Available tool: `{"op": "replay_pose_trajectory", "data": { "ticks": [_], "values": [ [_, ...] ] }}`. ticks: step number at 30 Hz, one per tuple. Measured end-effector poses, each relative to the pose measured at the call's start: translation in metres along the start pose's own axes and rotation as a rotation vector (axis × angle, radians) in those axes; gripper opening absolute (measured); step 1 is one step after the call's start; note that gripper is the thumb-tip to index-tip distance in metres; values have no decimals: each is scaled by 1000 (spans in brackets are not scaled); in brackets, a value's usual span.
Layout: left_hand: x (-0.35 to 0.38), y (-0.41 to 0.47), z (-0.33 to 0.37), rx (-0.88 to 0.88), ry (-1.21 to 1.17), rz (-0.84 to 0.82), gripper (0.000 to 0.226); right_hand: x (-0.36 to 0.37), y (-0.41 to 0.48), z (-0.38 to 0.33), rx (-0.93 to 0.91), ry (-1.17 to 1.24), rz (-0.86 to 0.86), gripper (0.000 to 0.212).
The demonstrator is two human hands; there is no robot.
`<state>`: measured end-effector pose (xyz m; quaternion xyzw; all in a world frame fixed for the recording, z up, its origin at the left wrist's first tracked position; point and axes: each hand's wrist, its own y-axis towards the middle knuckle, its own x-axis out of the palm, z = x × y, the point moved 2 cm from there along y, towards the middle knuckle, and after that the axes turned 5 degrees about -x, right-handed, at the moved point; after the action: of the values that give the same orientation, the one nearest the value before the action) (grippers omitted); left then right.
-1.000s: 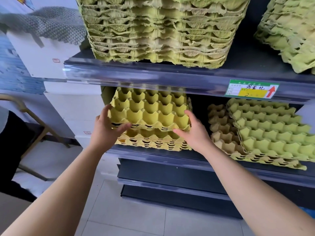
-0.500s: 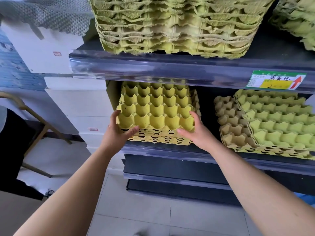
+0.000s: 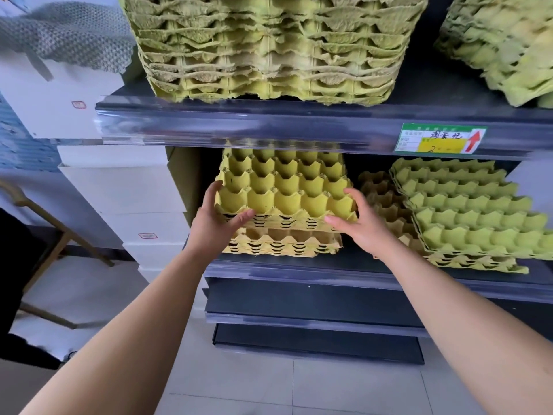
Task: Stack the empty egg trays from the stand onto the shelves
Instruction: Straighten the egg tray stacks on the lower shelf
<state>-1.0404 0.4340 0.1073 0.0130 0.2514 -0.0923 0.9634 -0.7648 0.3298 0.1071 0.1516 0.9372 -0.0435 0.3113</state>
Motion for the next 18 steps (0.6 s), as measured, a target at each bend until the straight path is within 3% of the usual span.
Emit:
{"op": "replay_pose_trajectory", "data": {
  "ticks": [11, 18],
  "values": [
    [14, 20, -39, -128, 43, -109, 89, 28, 8, 23, 108, -28, -187, 92],
    [14, 23, -50, -161, -33, -156, 100, 35, 7, 29, 106, 26, -160, 91]
  ]
}}
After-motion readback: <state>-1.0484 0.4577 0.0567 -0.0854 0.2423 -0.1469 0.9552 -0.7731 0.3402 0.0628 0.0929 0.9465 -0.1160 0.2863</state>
